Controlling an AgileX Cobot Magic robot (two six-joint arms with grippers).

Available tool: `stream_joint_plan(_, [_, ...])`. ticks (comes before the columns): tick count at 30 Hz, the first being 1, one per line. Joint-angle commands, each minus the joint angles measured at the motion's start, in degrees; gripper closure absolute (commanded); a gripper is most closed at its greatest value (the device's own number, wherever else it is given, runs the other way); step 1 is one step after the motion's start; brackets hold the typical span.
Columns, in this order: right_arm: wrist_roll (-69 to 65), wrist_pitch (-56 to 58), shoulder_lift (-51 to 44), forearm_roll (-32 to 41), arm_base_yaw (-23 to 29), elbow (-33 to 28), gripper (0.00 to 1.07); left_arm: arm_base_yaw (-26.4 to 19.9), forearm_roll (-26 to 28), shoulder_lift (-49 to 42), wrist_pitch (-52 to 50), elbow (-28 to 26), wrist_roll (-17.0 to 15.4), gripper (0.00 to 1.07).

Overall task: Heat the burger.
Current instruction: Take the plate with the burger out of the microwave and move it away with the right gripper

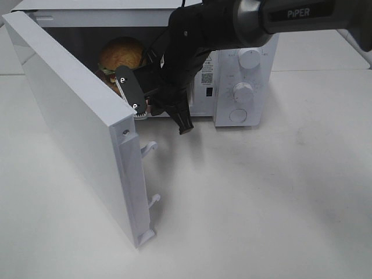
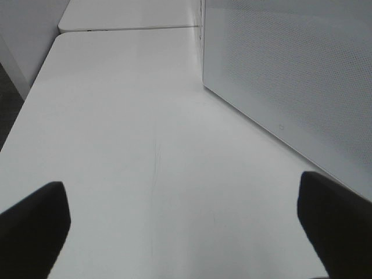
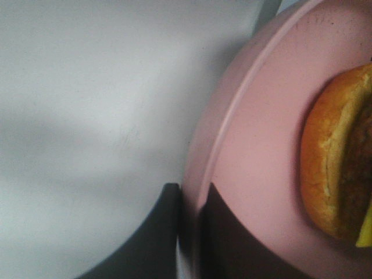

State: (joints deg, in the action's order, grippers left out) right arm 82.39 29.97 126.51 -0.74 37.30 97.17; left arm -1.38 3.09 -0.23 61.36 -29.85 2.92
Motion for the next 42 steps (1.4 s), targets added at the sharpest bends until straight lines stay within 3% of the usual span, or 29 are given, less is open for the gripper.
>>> stream_joint_plan(1, [2.12,-5.73,-3.32,0.29,0.06,-2.18,1.07,-0.06,0.00,-1.03,-0.17,0.23,-0.06,0.07])
stream_joint_plan(7, [5.67,-10.37,-7.68,1.38,0.06,-9.74,1.07,-0.06,0.00,-1.03,-0.17,0.23,-0.06,0.07])
stream_joint_plan(23, [15.76,-11.17,-16.04,9.11,-1.95,-19.48,1.07,-0.06,0.00,-1.03,-0.17,0.23,-0.06,0.07])
stream_joint_plan(42, [17.36,-15.41,-26.41,9.57,-1.78,-33.69,1.07,-0.06,0.00,-1.03,-0.17,0.23,-0.06,0.07])
